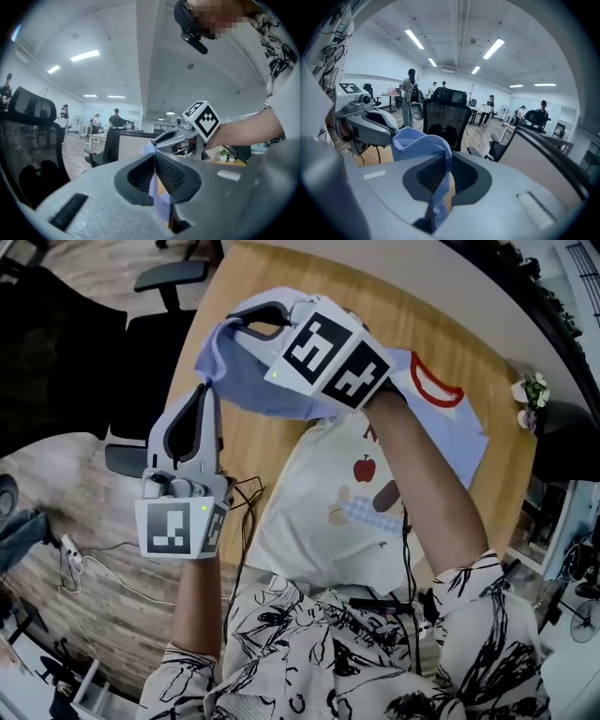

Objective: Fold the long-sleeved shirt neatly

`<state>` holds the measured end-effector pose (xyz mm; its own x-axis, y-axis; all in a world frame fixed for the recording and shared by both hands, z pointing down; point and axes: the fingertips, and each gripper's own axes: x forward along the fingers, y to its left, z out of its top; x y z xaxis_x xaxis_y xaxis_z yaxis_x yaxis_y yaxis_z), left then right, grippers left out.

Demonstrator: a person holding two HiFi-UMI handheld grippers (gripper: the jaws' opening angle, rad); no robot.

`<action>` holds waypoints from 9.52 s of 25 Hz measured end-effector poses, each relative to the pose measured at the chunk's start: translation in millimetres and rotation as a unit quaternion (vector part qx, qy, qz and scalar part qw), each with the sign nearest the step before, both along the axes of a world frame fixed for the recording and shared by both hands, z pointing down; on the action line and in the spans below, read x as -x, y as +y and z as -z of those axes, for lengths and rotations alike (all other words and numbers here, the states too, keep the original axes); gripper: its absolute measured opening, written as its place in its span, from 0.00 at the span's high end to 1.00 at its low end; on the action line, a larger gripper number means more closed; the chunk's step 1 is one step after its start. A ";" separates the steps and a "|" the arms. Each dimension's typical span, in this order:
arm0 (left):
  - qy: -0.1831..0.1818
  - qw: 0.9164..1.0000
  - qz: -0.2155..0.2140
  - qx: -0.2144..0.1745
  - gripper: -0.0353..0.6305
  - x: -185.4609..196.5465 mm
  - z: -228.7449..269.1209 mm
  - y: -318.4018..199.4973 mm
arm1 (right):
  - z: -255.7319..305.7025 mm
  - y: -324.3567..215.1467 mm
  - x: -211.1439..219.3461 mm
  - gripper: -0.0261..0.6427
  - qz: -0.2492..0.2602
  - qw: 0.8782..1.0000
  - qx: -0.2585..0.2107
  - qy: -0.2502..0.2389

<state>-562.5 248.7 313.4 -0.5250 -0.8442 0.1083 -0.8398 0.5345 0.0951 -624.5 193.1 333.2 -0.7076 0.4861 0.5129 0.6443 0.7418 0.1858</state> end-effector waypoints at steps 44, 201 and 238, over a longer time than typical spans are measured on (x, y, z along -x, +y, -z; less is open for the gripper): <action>0.001 0.875 -0.410 0.258 0.92 -464.7 -211.5 -393.0 | -224.7 -428.2 -502.4 0.78 -0.334 0.921 -0.124 0.161; 0.160 0.942 -0.120 0.271 0.89 -293.3 -246.3 196.7 | -215.0 22.7 -740.6 0.92 -0.488 0.733 0.471 -0.049; 0.032 0.990 -0.128 0.043 0.90 -197.0 14.8 3.5 | 35.8 -186.3 -639.1 0.92 -0.588 0.783 0.182 -0.093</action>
